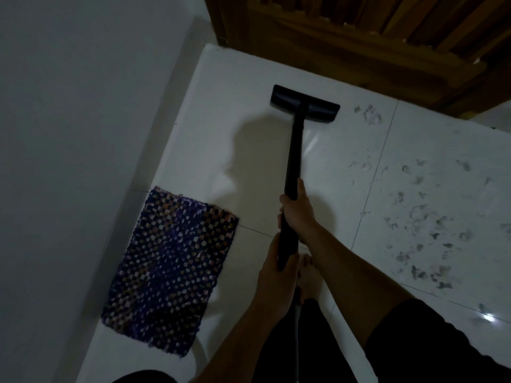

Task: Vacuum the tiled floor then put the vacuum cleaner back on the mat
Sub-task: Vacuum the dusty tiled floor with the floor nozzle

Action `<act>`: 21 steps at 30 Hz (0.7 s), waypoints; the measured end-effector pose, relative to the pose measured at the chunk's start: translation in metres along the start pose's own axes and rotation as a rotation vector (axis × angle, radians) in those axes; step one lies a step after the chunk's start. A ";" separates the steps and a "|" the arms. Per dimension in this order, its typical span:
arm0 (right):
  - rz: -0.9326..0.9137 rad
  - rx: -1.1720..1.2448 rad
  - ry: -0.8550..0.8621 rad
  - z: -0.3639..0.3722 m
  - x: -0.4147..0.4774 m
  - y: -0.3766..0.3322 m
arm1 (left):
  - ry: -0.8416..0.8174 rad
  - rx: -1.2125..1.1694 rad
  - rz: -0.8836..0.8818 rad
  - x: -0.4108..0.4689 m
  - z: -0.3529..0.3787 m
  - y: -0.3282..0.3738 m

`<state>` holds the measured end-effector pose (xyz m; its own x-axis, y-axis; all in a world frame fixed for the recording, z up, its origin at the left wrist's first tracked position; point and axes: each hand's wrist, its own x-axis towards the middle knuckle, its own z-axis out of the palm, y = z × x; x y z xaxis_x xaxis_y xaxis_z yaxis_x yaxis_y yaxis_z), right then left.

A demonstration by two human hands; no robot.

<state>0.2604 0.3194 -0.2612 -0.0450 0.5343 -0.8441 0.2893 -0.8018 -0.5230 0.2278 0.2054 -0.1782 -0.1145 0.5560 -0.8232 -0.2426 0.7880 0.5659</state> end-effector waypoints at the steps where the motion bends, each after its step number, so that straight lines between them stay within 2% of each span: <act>1: 0.007 0.000 -0.002 0.004 -0.006 0.003 | 0.006 -0.006 -0.003 -0.005 -0.003 -0.003; 12: 0.060 0.005 -0.043 0.042 -0.043 0.045 | 0.021 -0.048 -0.064 -0.049 -0.039 -0.029; 21: 0.108 -0.035 0.000 0.012 -0.022 0.039 | -0.016 0.020 -0.058 -0.026 -0.013 -0.026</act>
<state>0.2614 0.2731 -0.2647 -0.0119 0.4456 -0.8951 0.3256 -0.8447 -0.4248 0.2248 0.1667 -0.1719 -0.0851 0.5134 -0.8539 -0.2295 0.8239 0.5182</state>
